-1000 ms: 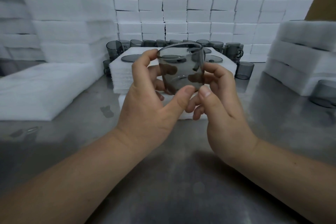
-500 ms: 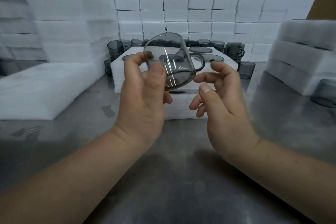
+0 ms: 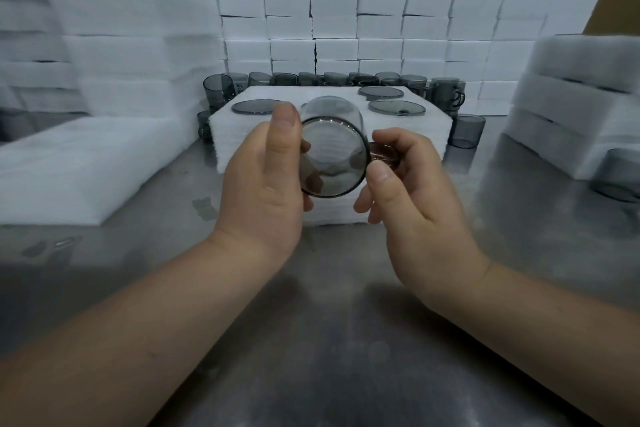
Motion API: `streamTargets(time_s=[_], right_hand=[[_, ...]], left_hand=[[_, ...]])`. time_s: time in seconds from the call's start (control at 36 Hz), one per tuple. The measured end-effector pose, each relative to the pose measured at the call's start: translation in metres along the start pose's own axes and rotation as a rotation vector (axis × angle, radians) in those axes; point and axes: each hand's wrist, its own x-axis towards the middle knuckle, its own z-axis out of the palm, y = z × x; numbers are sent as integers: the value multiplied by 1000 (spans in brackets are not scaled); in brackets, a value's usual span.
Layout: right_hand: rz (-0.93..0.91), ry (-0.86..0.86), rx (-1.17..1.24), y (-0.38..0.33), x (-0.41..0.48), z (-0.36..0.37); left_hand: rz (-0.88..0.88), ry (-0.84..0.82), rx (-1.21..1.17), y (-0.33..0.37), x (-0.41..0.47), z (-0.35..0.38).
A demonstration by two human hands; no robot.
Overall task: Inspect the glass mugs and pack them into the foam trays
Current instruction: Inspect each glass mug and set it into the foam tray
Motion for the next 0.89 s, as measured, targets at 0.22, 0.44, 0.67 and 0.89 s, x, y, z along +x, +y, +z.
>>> streamTargets(time_s=[0.22,0.44,0.67,0.89], right_hand=[[-16,-14,22,-1,0,-1],[1,34,-42,1,0,-2],[-155,114,-135,-4,0,-4],[-265,8,-180,-9,-4,-3]], left_hand=[[-6,39,84,-2,1,-2],[59,14,17,2,-1,0],[223,-75,-77,10,-7,0],[365,-68,-13,9,-8,2]])
